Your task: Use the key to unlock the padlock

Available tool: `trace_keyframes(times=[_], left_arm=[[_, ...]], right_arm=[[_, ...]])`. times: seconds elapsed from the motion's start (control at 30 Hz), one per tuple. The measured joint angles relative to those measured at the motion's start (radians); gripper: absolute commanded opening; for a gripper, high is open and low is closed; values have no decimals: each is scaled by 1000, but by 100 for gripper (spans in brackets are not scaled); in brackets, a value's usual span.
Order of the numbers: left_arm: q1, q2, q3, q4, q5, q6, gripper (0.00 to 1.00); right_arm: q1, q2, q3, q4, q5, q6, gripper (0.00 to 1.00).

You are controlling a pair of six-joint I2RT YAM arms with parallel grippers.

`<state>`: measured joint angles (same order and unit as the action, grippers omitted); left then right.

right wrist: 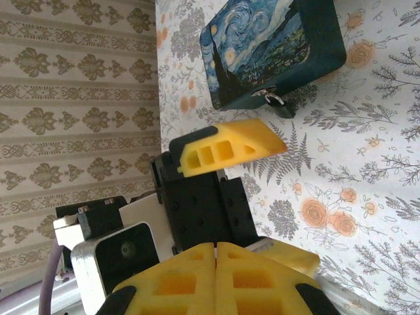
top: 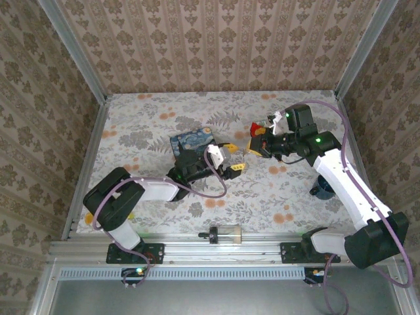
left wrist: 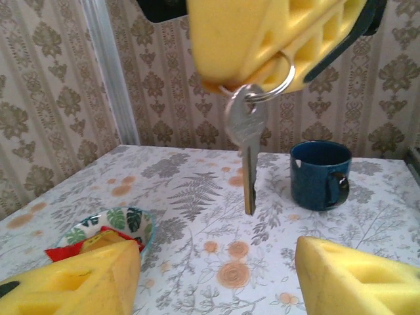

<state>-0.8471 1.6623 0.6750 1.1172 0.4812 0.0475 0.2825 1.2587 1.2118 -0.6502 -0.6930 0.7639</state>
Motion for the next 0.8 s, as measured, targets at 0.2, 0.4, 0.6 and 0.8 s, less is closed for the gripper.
trace_keyframes(times=[0.2, 0.4, 0.6, 0.8], left_arm=[[-9, 51, 41, 45, 21, -48, 47], [-10, 60, 45, 67, 39, -82, 35], [-10, 60, 47, 78, 45, -89, 29], [-10, 60, 47, 85, 47, -97, 19]], right_arm=[[9, 1, 0, 19, -1, 0, 0], [11, 7, 0, 20, -3, 0, 0], [16, 18, 0, 20, -3, 0, 0], [17, 19, 0, 21, -3, 0, 0]])
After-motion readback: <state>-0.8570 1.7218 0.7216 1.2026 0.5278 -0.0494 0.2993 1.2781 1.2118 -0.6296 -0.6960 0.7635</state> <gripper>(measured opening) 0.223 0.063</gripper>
